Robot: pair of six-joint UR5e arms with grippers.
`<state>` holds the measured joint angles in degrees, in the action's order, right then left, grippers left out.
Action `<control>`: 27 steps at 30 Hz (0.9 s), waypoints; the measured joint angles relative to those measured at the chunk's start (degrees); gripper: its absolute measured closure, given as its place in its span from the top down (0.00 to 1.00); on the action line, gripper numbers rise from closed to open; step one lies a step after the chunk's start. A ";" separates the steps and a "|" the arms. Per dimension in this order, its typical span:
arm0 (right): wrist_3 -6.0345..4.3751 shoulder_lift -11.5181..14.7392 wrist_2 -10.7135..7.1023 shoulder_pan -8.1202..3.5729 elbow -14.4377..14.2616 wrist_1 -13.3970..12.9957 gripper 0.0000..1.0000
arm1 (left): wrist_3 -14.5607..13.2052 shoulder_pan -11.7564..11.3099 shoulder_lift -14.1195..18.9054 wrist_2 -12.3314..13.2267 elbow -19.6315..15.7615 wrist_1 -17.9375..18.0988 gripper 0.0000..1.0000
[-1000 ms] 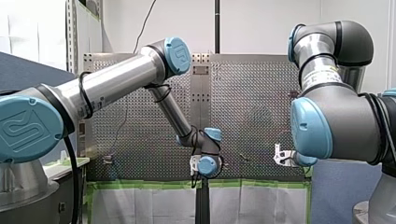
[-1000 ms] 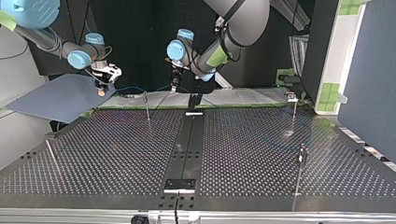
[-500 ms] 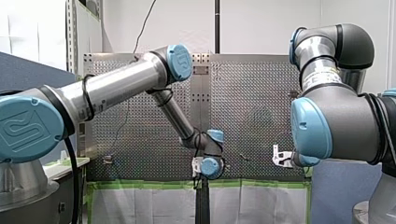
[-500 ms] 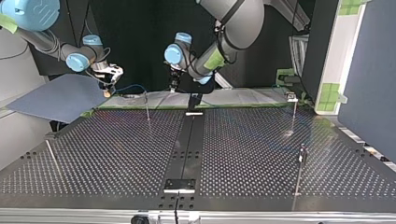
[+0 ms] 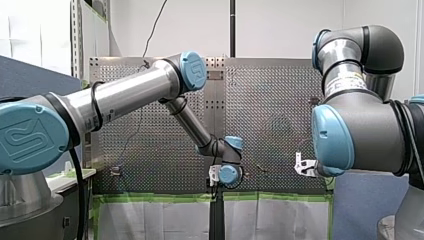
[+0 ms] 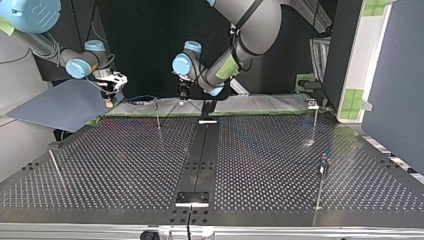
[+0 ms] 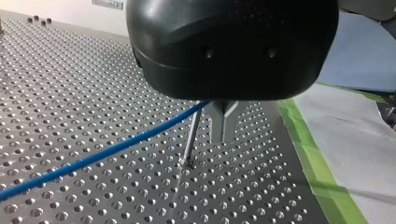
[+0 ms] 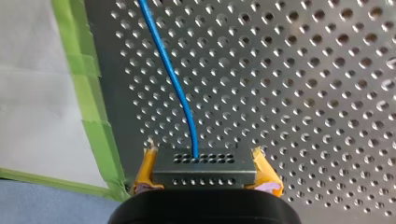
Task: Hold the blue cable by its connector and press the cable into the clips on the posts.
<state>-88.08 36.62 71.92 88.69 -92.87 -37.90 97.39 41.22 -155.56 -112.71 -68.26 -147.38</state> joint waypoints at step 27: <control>3.81 0.00 2.81 0.62 -0.68 2.59 0.00 | -3.94 2.79 0.10 -4.28 -0.27 -6.34 0.00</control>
<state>-84.27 36.62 74.72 89.31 -93.55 -35.30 93.44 44.01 -155.46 -117.00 -68.53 -153.73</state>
